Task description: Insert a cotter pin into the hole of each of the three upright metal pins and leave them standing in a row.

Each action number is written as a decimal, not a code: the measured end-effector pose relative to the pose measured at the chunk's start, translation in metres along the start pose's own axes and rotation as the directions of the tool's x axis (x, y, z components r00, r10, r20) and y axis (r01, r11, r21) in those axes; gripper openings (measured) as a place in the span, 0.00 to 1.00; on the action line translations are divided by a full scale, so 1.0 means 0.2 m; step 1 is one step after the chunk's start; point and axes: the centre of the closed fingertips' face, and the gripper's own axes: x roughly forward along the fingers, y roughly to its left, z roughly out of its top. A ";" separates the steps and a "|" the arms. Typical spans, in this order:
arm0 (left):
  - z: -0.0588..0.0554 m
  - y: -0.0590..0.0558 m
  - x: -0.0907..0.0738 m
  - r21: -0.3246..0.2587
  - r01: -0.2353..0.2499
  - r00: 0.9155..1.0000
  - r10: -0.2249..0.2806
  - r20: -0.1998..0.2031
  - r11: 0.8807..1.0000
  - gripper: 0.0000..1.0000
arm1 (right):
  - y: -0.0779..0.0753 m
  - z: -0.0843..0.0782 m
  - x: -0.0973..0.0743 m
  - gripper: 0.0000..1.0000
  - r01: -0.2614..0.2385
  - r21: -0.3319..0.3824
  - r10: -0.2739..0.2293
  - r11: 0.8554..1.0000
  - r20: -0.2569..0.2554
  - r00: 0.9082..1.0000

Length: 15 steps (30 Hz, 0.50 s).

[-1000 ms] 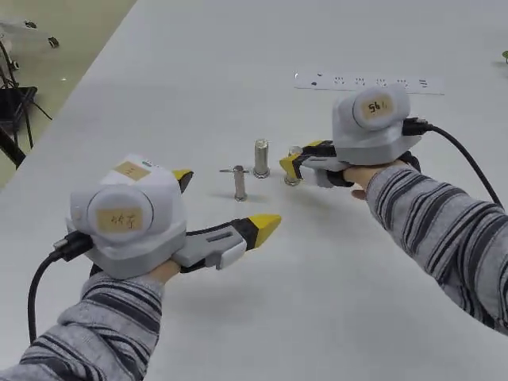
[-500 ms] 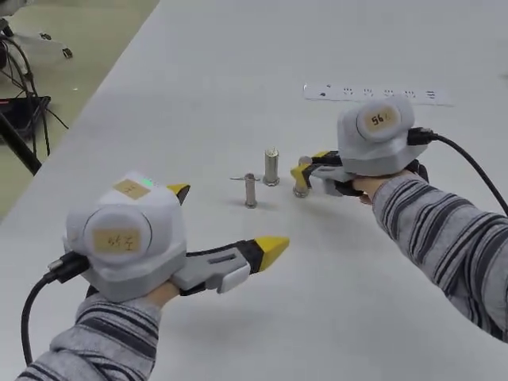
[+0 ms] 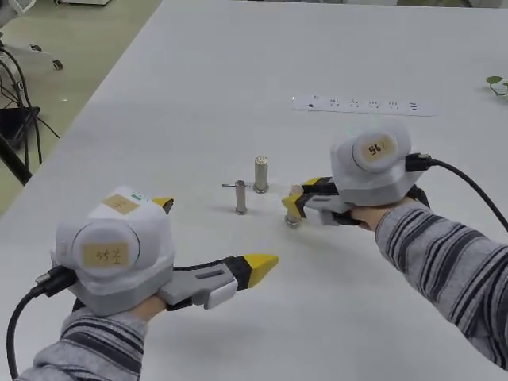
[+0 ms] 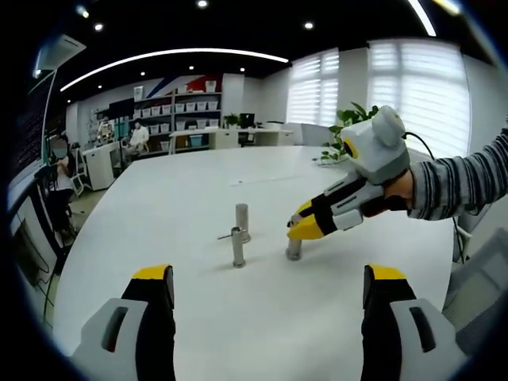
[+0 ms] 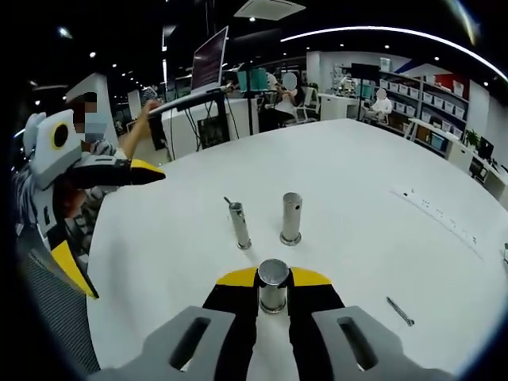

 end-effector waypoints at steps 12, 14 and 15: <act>-0.01 -0.03 -0.01 0.007 0.009 1.000 -0.009 -0.006 1.000 0.98 | 0.10 -0.09 -0.06 0.08 -0.043 -0.025 0.042 0.999 -0.011 0.999; -0.02 -0.04 -0.02 0.006 0.013 1.000 -0.013 -0.005 1.000 0.98 | 0.10 -0.09 -0.06 0.08 -0.048 -0.028 0.048 0.998 -0.006 0.999; -0.02 -0.04 -0.02 0.005 0.015 1.000 -0.014 -0.007 1.000 0.98 | 0.10 -0.09 -0.06 0.08 -0.049 -0.029 0.049 0.998 -0.006 0.999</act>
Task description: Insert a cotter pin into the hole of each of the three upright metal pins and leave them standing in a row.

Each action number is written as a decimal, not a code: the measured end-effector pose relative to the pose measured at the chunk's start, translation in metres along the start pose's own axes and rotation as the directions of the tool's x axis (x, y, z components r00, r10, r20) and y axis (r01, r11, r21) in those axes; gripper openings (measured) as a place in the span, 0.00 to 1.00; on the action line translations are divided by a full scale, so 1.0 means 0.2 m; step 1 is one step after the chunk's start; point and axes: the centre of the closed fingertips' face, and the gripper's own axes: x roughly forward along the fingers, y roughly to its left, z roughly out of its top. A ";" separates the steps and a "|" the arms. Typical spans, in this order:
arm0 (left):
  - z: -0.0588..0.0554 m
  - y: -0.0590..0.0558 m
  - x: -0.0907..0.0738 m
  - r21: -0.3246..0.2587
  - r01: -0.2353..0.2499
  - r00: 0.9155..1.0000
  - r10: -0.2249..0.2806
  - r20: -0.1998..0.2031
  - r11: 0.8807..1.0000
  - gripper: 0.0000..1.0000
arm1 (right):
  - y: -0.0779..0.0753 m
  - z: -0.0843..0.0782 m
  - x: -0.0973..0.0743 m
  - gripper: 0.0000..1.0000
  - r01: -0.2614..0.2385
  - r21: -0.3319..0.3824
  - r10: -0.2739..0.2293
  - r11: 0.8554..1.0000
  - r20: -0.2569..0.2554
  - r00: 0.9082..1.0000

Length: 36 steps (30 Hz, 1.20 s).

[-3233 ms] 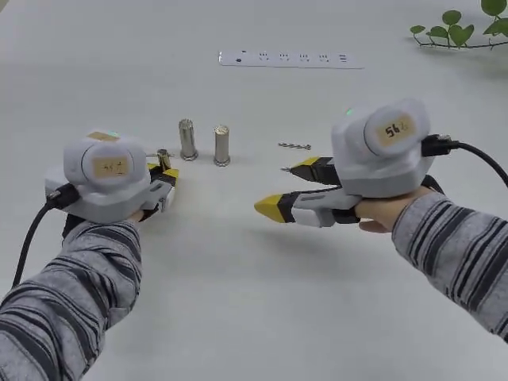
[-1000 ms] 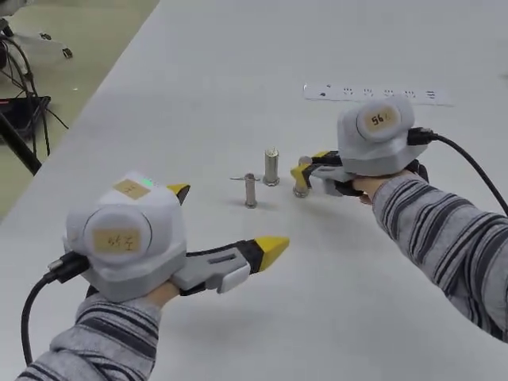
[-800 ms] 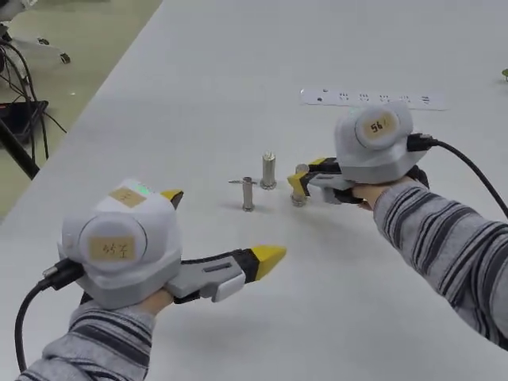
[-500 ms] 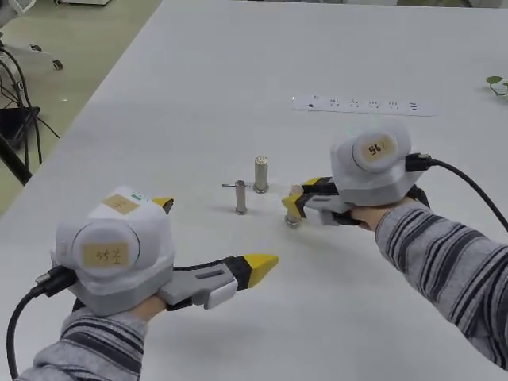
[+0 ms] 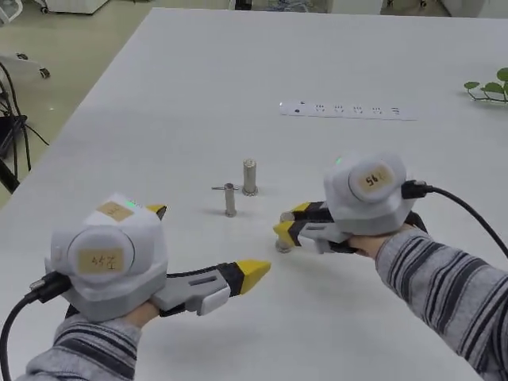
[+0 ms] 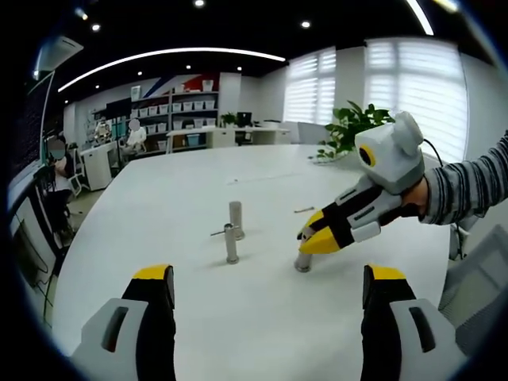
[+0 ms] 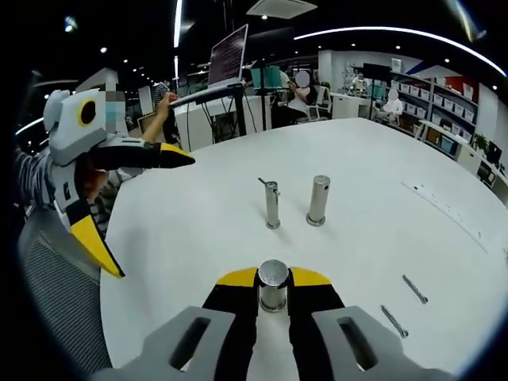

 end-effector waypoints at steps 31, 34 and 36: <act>-0.03 -0.05 -0.02 0.005 0.018 1.000 -0.017 -0.018 1.000 0.97 | 0.05 -0.02 -0.06 0.24 -0.064 -0.075 0.067 0.995 0.034 0.997; -0.03 -0.05 -0.02 0.004 0.019 1.000 -0.019 -0.019 1.000 0.97 | 0.03 -0.03 -0.08 0.27 -0.062 -0.080 0.064 0.995 0.024 0.998; -0.03 -0.06 -0.02 0.001 0.020 1.000 -0.020 -0.018 1.000 0.97 | 0.00 -0.04 -0.11 0.27 -0.058 -0.063 0.059 0.996 0.009 0.998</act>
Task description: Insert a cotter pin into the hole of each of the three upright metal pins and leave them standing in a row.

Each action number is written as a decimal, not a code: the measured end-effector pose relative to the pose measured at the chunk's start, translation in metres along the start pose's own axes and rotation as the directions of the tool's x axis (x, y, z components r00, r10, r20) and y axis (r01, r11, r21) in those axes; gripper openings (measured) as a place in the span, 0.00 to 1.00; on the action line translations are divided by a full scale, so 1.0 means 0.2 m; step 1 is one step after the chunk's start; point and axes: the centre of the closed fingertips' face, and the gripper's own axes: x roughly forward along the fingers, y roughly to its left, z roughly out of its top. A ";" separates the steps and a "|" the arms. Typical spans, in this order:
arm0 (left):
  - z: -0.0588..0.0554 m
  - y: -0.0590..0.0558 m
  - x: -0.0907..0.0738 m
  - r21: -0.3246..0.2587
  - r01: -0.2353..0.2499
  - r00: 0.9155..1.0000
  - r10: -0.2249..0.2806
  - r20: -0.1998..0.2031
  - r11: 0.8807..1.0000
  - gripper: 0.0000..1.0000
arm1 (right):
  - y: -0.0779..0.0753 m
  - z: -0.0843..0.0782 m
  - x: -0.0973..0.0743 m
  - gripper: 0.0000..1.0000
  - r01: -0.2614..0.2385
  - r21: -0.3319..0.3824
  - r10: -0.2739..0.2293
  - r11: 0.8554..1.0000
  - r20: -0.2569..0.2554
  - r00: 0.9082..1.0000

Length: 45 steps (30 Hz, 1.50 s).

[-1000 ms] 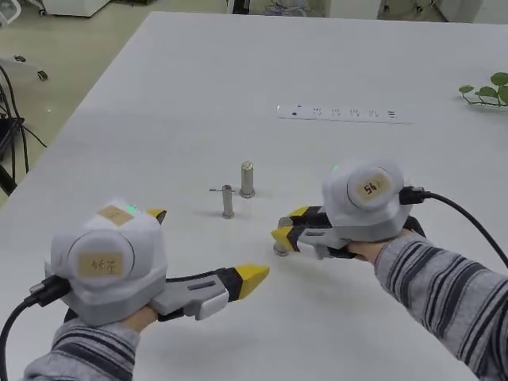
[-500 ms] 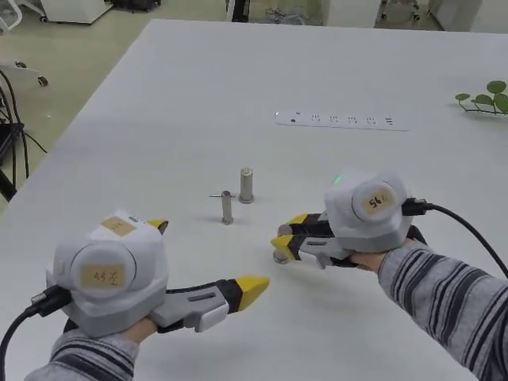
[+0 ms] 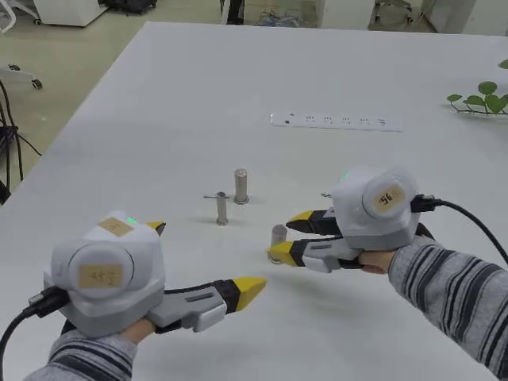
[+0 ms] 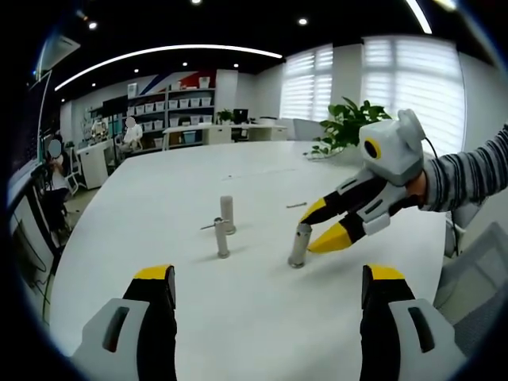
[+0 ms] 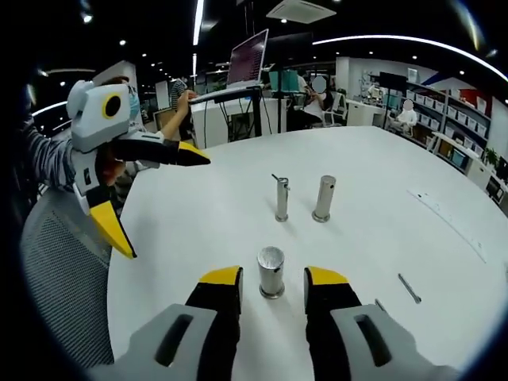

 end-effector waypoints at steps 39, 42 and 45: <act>-0.03 -0.09 0.02 0.002 0.047 0.999 -0.047 -0.025 0.999 0.90 | -0.53 -0.30 -0.15 0.16 0.066 0.015 -0.055 0.998 -0.397 0.916; -0.03 -0.10 0.03 -0.001 0.052 0.998 -0.052 -0.029 0.999 0.89 | -0.54 -0.31 -0.14 0.12 0.063 0.013 -0.052 0.998 -0.422 0.905; -0.04 -0.11 0.03 -0.004 0.059 0.998 -0.059 -0.032 0.998 0.89 | -0.54 -0.34 -0.13 0.11 0.047 -0.014 -0.048 0.999 -0.457 0.888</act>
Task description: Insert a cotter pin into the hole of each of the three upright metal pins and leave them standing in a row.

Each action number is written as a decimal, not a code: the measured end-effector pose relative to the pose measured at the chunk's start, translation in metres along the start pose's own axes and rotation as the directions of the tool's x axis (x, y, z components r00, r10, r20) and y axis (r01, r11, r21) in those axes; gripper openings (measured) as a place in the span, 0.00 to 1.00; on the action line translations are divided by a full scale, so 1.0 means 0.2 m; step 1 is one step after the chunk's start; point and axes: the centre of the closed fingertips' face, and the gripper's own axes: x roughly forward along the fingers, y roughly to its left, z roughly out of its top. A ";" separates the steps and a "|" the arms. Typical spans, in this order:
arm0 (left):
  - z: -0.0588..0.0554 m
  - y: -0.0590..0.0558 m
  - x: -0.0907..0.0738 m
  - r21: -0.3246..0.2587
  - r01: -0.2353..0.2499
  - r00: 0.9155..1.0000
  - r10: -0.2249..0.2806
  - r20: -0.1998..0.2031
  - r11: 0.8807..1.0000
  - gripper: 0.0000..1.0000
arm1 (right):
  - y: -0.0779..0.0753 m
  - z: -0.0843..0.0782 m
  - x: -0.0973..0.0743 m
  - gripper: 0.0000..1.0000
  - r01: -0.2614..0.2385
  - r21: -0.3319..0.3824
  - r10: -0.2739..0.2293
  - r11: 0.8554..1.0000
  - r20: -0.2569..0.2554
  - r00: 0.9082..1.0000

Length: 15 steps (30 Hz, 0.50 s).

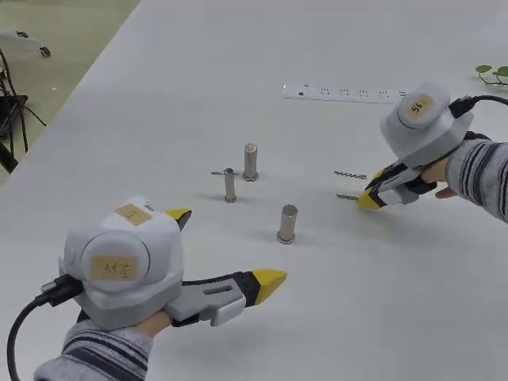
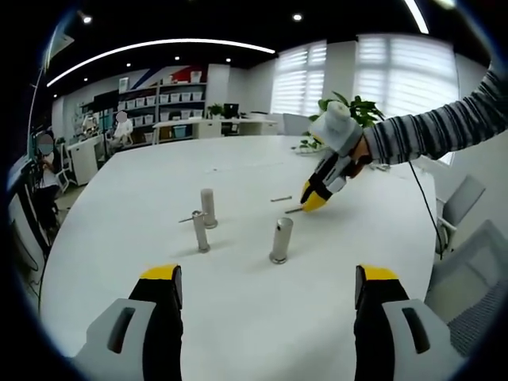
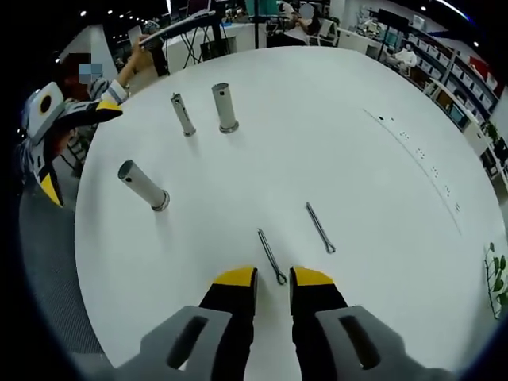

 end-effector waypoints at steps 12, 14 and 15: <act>-0.02 -0.03 0.01 -0.015 0.023 1.000 -0.023 -0.009 1.000 0.86 | 0.00 -0.02 0.02 0.01 -0.020 -0.122 0.012 0.992 -0.069 0.998; -0.02 -0.03 0.02 -0.016 0.027 1.000 -0.027 -0.013 1.000 0.85 | 0.00 -0.01 0.02 0.00 -0.020 -0.212 0.002 0.977 -0.084 0.996; -0.02 -0.03 0.02 -0.017 0.031 0.999 -0.031 -0.014 0.999 0.84 | 0.01 -0.01 0.02 0.00 -0.017 -0.256 -0.007 0.967 -0.093 0.996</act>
